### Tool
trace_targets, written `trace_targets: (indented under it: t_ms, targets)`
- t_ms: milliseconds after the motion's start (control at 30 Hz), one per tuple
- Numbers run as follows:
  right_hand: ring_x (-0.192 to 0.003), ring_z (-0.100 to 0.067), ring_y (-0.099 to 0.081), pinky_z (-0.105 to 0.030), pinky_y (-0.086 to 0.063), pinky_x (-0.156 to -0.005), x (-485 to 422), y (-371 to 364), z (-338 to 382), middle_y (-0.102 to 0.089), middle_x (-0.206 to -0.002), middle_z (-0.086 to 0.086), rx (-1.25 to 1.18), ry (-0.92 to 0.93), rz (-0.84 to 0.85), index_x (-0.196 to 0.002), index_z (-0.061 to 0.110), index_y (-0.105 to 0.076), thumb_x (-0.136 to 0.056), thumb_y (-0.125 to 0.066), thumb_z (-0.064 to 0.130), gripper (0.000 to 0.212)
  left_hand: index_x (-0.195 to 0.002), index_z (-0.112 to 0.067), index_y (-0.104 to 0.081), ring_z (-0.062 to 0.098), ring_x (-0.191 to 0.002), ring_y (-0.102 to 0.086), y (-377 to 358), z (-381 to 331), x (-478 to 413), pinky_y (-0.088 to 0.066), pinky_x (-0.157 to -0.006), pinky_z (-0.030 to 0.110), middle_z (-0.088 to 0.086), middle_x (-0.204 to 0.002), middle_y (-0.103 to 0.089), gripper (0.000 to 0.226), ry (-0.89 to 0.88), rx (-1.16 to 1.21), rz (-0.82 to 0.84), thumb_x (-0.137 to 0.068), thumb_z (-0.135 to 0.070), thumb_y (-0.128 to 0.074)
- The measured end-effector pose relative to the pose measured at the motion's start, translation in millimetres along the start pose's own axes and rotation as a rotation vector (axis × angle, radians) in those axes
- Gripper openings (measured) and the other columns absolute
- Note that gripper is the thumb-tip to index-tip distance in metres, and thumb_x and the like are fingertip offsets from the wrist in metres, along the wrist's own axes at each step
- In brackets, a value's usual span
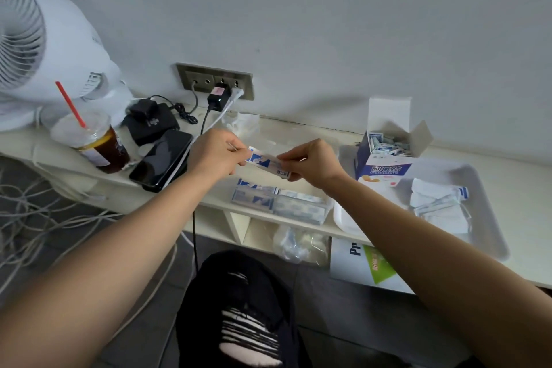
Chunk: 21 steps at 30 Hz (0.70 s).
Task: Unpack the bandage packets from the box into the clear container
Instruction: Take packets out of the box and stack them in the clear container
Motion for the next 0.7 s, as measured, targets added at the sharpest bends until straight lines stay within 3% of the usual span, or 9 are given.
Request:
trace_targets:
  t_ms: [67, 133, 200, 267, 333, 367, 500, 700]
  targets:
    - [-0.062, -0.018, -0.069, -0.021, -0.059, -0.067, -3.0, -9.5, -2.1, -0.073, -0.084, -0.010, 0.023, -0.051, 0.057, -0.099, 0.006, -0.074, -0.080, -0.075, 0.008, 0.019, -0.074, -0.022, -0.069, 0.013, -0.066, -0.066, 6.8, 7.5, -3.1, -0.053, -0.069, 0.026, -0.009, -0.073, -0.070, 0.008, 0.007, -0.057, -0.075, -0.081, -0.022, -0.070]
    - [-0.069, -0.023, -0.071, -0.026, -0.059, -0.071, -5.7, -20.0, -3.8, -0.073, -0.087, -0.011, 0.047, -0.093, 0.104, -0.098, 0.005, -0.074, -0.080, -0.075, 0.008, 0.018, -0.082, -0.025, -0.067, 0.012, -0.077, -0.062, 9.6, 13.9, -6.0, -0.045, -0.069, 0.024, -0.009, -0.081, -0.067, 0.001, 0.010, -0.100, -0.105, -0.083, -0.024, -0.068]
    - [-0.072, -0.025, -0.072, -0.030, -0.060, -0.073, -9.3, -30.4, -5.4, -0.074, -0.088, -0.012, 0.085, -0.129, 0.129, -0.096, 0.006, -0.074, -0.081, -0.074, 0.006, 0.016, -0.093, -0.025, -0.065, 0.013, -0.080, -0.059, 6.7, 20.5, -7.6, -0.040, -0.069, 0.024, -0.009, -0.084, -0.063, 0.011, 0.030, -0.130, -0.081, -0.082, -0.027, -0.068]
    - [-0.068, -0.022, -0.071, -0.026, -0.058, -0.062, -12.6, -37.9, -7.5, -0.074, -0.088, -0.011, 0.129, -0.153, 0.133, -0.093, 0.009, -0.074, -0.082, -0.071, 0.005, 0.012, -0.099, -0.024, -0.063, 0.013, -0.080, -0.058, 1.2, 25.7, -8.4, -0.039, -0.069, 0.024, -0.008, -0.084, -0.061, 0.019, 0.040, -0.142, -0.055, -0.082, -0.027, -0.068]
    - [-0.065, -0.020, -0.070, -0.018, -0.047, -0.044, -15.5, -43.3, -9.1, -0.074, -0.086, -0.010, 0.188, -0.163, 0.132, -0.092, 0.012, -0.074, -0.083, -0.069, 0.005, 0.012, -0.100, -0.023, -0.063, 0.013, -0.079, -0.057, -3.2, 27.8, -9.0, -0.038, -0.068, 0.024, -0.008, -0.084, -0.062, 0.018, 0.041, -0.145, -0.048, -0.083, -0.025, -0.067]
    - [-0.065, -0.020, -0.070, -0.016, -0.044, -0.042, -16.4, -45.2, -9.7, -0.074, -0.086, -0.009, 0.226, -0.158, 0.131, -0.091, 0.012, -0.074, -0.083, -0.069, 0.006, 0.012, -0.099, -0.023, -0.064, 0.012, -0.078, -0.057, -4.7, 28.1, -9.2, -0.037, -0.068, 0.024, -0.008, -0.085, -0.063, 0.016, 0.038, -0.143, -0.047, -0.083, -0.023, -0.066]
    - [-0.074, -0.012, -0.064, -0.019, -0.049, -0.064, -19.2, -50.1, -10.1, -0.073, -0.093, -0.002, 0.374, -0.083, 0.094, -0.092, 0.012, -0.076, -0.080, -0.070, 0.006, 0.014, -0.097, -0.021, -0.064, 0.012, -0.077, -0.055, -6.8, 27.0, -10.3, -0.036, -0.066, 0.023, -0.008, -0.084, -0.063, 0.015, 0.013, -0.146, -0.055, -0.082, -0.020, -0.064]
    - [-0.085, -0.019, -0.068, -0.031, -0.057, -0.078, -24.0, -57.0, -7.7, -0.073, -0.094, -0.004, 0.479, -0.036, 0.100, -0.089, 0.014, -0.074, -0.079, -0.063, 0.004, 0.019, -0.097, -0.021, -0.064, 0.011, -0.076, -0.054, -6.7, 27.3, -10.6, -0.033, -0.058, 0.022, -0.009, -0.082, -0.061, 0.015, 0.006, -0.134, -0.059, -0.083, -0.019, -0.064]
Point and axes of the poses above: each hand's wrist, its own x-axis away from the middle knuckle, its own y-axis out of the back of the hand, z = x × y, the point moved 6 cm from there along -x, towards the middle knuckle
